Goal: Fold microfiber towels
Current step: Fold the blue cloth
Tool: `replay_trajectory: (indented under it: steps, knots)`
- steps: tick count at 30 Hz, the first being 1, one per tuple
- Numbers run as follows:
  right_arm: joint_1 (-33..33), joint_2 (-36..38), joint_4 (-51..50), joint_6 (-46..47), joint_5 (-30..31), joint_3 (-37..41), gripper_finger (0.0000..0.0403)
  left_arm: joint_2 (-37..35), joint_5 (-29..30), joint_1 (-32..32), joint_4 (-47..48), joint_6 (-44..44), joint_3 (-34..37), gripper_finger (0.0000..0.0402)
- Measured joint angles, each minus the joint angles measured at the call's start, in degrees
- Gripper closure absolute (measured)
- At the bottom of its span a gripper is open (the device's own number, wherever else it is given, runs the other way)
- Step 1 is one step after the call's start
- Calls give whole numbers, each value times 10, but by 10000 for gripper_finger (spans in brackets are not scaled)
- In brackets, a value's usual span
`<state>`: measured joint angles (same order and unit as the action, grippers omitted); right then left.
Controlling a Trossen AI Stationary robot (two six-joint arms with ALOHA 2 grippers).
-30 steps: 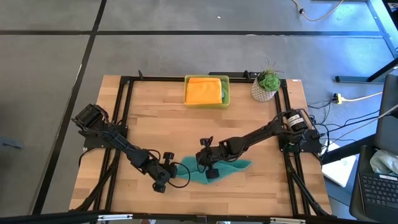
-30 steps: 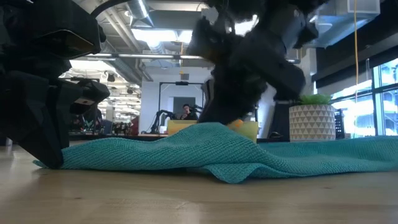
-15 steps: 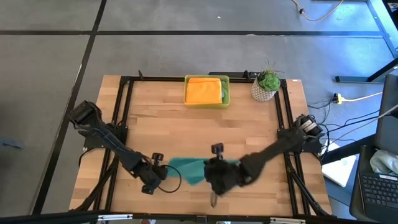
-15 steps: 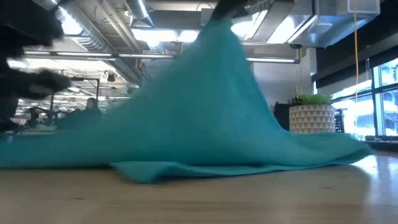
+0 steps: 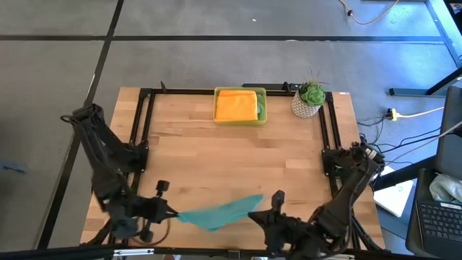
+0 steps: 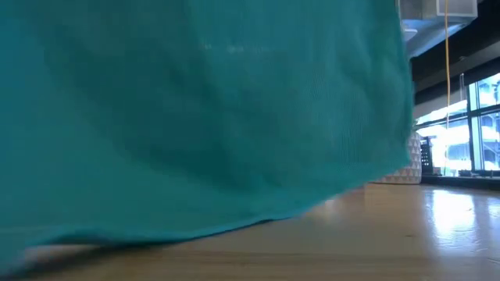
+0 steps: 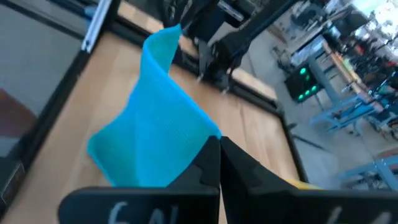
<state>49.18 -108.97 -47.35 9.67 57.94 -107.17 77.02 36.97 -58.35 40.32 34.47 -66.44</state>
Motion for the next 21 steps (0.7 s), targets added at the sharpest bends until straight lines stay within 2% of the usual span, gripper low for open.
replay_trajectory:
  steps: [5,8,11,15,21]
  knots:
    - [-4,0,-15,-49,42,-38,402,1,73,-15,66,-4,-51,402]
    - [-36,0,-62,-35,57,-39,402,2,92,-8,171,69,-47,402]
    - [-80,1,-141,51,12,-30,402,3,94,9,245,164,-17,402]
    - [-142,1,-211,146,-21,40,402,4,95,28,246,197,49,402]
    - [-235,0,-178,201,-23,196,402,4,106,81,187,210,161,401]
